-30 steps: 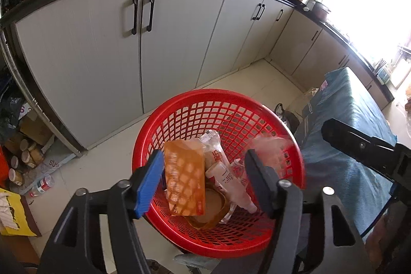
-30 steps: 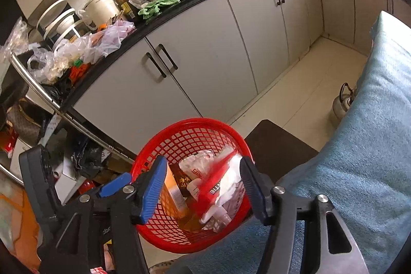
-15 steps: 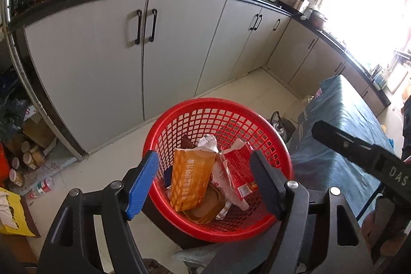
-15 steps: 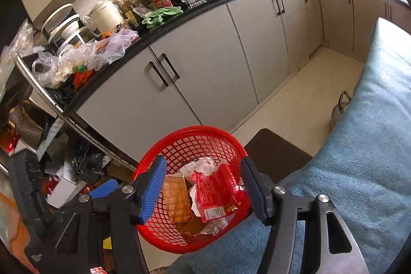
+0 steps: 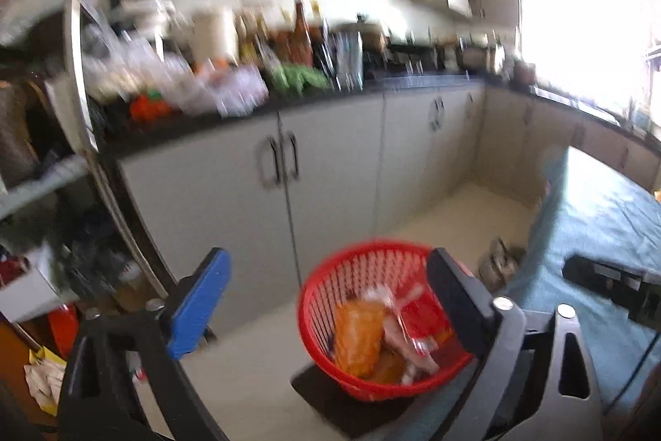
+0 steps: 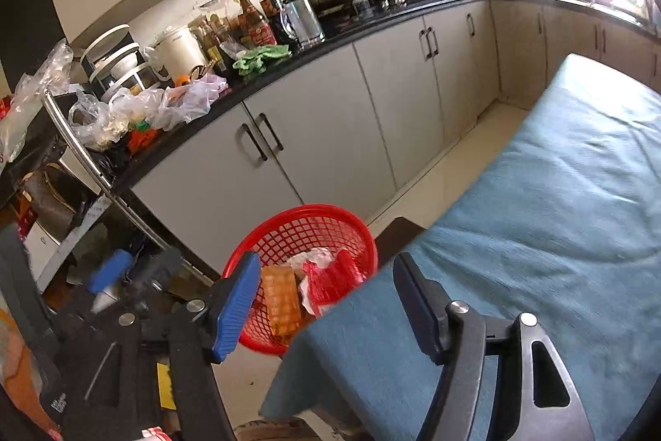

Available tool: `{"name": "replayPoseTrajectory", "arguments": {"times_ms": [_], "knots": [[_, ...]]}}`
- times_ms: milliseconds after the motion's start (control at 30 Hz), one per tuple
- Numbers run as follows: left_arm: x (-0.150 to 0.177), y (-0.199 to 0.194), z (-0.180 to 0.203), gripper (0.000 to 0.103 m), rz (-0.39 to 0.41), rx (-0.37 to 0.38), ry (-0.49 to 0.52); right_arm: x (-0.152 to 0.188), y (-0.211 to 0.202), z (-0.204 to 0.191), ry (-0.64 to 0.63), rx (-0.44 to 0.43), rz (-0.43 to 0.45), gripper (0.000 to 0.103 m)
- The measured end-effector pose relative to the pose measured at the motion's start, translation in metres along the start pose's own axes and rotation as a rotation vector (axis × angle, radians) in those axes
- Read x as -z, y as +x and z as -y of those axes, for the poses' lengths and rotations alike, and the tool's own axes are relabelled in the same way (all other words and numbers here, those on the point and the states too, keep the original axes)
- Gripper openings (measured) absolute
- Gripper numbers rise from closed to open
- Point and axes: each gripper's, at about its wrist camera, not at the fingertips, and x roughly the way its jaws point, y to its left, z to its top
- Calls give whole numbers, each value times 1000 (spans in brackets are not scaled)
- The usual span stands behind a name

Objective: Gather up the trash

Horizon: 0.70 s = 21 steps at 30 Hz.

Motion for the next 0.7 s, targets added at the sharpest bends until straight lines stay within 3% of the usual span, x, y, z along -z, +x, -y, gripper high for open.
{"name": "replayPoseTrajectory", "arguments": {"times_ms": [133, 267, 433, 700], "knots": [[-4, -44, -4, 103, 174, -47, -14, 15, -26, 0, -11, 31, 32, 72], [-8, -73, 1, 103, 230, -75, 35, 29, -47, 3, 9, 35, 58, 73], [-5, -99, 2, 103, 269, -86, 49, 46, -73, 1, 1, 53, 107, 76], [6, -116, -9, 103, 239, -40, -21, 71, -99, -6, -41, 80, 167, 80]]}}
